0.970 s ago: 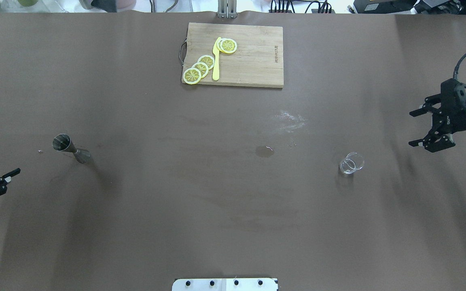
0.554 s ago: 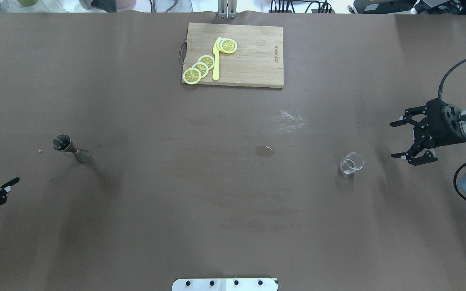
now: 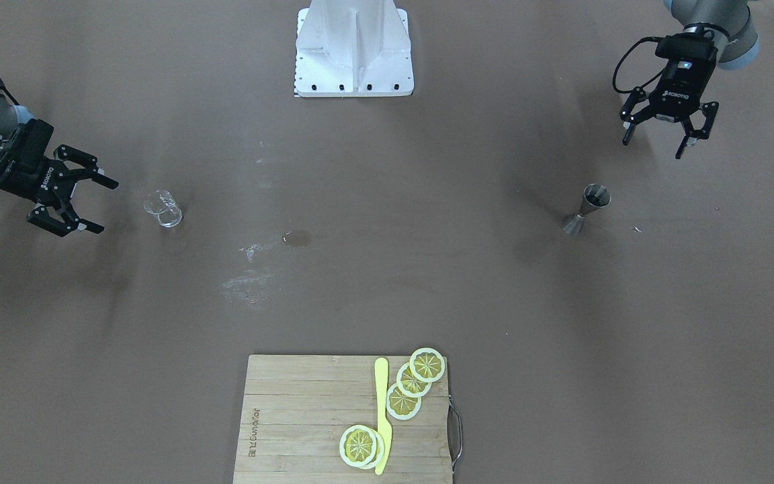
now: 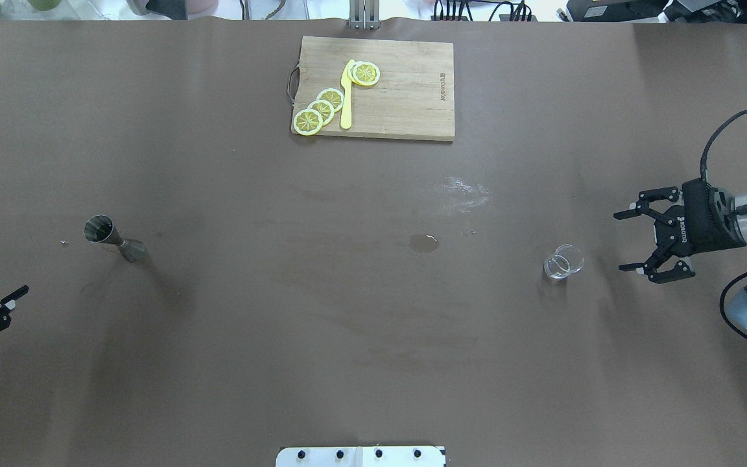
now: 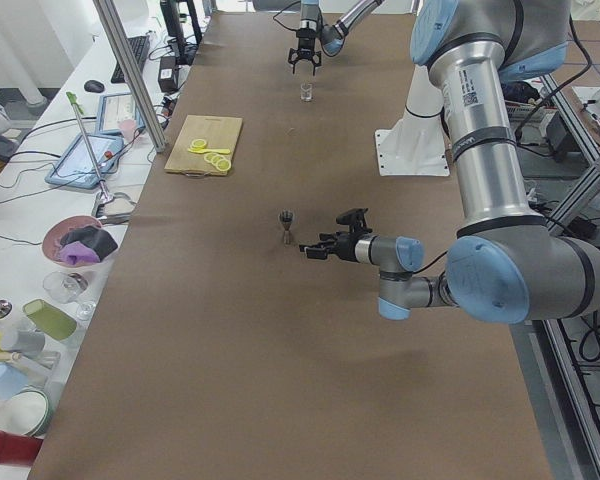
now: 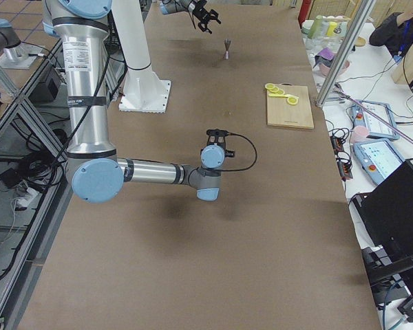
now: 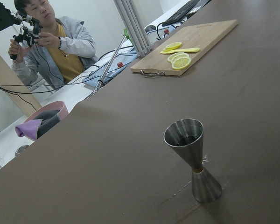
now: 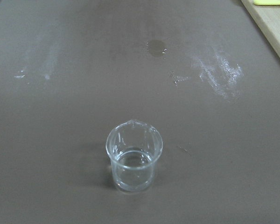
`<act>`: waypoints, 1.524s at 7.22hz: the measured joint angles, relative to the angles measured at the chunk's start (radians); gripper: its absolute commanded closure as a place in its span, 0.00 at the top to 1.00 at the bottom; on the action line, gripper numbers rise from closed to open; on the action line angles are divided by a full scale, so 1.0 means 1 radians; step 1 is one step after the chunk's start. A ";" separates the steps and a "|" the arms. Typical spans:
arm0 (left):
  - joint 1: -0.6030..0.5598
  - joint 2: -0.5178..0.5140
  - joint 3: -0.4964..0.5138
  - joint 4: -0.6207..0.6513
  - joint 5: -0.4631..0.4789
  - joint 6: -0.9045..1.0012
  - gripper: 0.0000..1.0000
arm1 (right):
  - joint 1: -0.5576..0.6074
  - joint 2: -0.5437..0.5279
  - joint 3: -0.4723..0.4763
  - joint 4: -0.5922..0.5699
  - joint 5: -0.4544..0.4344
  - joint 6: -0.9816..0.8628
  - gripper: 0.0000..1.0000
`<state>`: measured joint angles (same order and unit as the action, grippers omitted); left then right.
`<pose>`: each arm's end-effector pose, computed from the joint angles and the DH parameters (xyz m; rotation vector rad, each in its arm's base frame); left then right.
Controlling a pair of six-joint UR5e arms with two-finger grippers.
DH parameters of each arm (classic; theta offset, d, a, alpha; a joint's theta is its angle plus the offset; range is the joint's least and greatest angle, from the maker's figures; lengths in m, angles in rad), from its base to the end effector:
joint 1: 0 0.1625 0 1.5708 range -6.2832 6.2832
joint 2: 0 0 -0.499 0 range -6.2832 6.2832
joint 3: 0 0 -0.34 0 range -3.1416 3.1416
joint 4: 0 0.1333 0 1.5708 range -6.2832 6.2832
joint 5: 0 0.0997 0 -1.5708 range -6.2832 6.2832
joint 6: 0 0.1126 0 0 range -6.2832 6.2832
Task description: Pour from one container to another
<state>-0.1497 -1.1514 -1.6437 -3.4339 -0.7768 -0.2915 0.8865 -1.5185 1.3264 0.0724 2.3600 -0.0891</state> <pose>0.1667 -0.2412 0.6384 1.3938 0.6555 0.2971 -0.2434 -0.3828 0.6362 1.1899 -1.0790 -1.1790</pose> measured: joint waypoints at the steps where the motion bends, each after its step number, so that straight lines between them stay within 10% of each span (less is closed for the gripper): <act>1: 0.076 -0.005 -0.008 0.065 0.142 -0.061 0.98 | -0.005 0.017 -0.022 0.025 -0.003 0.010 0.99; 5: 0.171 -0.009 -0.053 0.446 0.403 -0.366 0.97 | -0.032 0.089 -0.125 0.187 -0.053 0.127 0.99; 11: 0.243 -0.028 -0.085 1.132 0.683 -1.363 0.93 | -0.128 0.098 -0.158 0.253 -0.091 0.171 0.98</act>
<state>0.0936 -1.1794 -1.7291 -2.3015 -0.0940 -1.6541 0.7587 -1.4206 1.1680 0.3250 2.2694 0.0814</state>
